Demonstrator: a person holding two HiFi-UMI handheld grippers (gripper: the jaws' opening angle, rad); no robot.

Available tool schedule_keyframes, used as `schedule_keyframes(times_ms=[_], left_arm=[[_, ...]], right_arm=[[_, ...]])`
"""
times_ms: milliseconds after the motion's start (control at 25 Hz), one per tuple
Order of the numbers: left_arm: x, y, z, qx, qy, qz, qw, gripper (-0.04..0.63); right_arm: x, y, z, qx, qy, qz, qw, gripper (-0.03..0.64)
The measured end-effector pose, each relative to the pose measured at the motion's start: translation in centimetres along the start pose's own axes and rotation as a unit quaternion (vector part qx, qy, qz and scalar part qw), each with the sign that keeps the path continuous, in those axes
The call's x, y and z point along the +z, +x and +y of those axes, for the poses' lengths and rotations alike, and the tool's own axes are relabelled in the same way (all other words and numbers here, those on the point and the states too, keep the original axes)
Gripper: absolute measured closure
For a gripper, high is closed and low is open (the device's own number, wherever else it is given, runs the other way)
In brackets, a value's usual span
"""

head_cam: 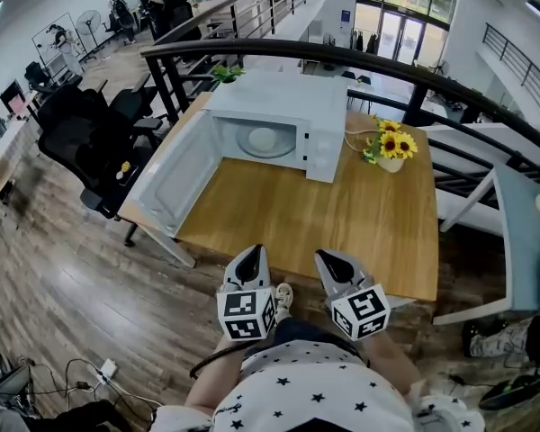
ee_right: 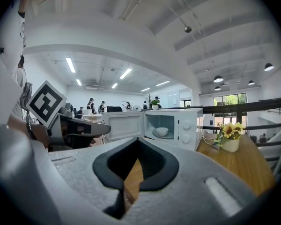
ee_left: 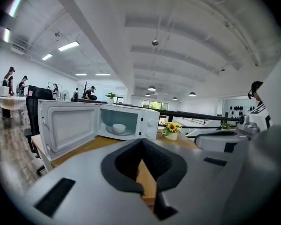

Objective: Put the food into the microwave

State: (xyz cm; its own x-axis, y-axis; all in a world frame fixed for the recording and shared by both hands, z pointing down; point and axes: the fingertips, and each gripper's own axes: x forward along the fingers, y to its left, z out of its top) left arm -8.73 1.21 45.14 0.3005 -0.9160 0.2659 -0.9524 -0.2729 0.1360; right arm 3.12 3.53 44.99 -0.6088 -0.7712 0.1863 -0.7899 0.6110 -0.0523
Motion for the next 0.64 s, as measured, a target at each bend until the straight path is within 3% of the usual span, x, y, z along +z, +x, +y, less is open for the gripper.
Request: schedule_keyframes(times_ms=[640], left_arm=[[-0.4,0.9,-0.3,-0.004,0.012,0.007,0.9999,0.592]], right_arm=[[-0.1,0.7,-1.3,-0.004,0.009,0.007,1.000,0.612]])
